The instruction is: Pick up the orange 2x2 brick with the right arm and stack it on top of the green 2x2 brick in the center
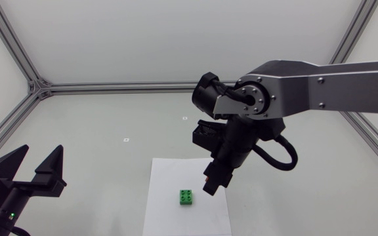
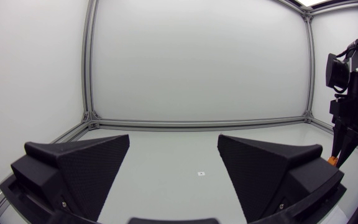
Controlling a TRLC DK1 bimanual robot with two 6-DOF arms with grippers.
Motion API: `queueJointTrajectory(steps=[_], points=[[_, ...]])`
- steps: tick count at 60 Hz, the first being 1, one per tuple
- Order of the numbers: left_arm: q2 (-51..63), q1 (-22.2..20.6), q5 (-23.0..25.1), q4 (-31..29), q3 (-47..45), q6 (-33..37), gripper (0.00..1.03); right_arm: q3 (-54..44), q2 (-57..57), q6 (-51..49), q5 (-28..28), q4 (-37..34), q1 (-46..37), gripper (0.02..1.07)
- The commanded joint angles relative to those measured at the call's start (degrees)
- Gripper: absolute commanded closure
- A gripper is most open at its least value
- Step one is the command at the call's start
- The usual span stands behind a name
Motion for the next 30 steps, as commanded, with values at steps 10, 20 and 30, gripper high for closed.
queueJointTrajectory(steps=[10,20,30], points=[[-0.5,0.2,0.2,-0.8,-2.3,0.7,0.04,1.5,2.3,-6.2,2.3,-1.3,3.0,1.01],[-0.5,0.2,0.2,-0.8,-2.3,0.7,0.04,2.0,4.1,-9.6,4.0,-0.6,4.9,1.01],[-0.5,0.2,0.2,-0.8,-2.3,0.7,0.04,3.3,7.0,-12.3,7.1,-0.2,7.7,1.01]])
